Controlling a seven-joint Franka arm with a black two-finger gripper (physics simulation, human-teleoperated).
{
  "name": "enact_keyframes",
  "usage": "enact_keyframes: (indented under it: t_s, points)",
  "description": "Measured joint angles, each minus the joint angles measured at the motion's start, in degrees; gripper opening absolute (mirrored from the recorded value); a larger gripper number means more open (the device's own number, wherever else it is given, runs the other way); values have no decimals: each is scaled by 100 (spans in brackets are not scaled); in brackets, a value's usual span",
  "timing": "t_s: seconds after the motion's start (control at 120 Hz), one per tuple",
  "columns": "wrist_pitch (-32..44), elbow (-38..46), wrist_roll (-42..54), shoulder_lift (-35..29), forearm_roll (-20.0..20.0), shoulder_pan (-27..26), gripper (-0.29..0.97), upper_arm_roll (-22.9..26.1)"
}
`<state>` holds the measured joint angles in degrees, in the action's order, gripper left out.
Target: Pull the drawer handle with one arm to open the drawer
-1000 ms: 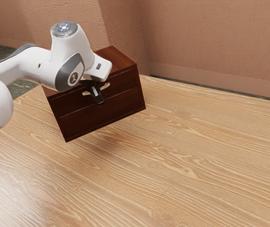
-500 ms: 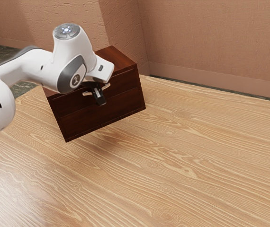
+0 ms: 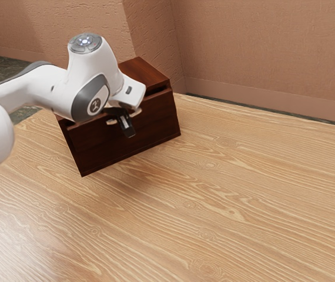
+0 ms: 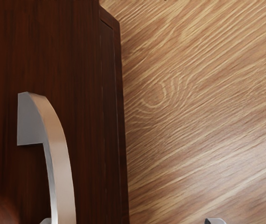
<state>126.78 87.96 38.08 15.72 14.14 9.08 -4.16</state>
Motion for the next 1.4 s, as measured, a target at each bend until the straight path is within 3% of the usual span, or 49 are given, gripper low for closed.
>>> enact_keyframes:
  t_s: [0.225, 0.35, 0.525, 0.717, 1.4]
  points:
    - [61, 465, -138, -369, 16, -170, 28, -2]
    - [124, 750, -232, -562, 30, -280, 35, -1]
    - [190, 1072, -356, -829, 39, -405, 32, 5]
    - [220, 1250, -502, -940, 52, -517, 40, -5]
    - [240, 1795, -995, -1388, 241, -896, 39, -5]
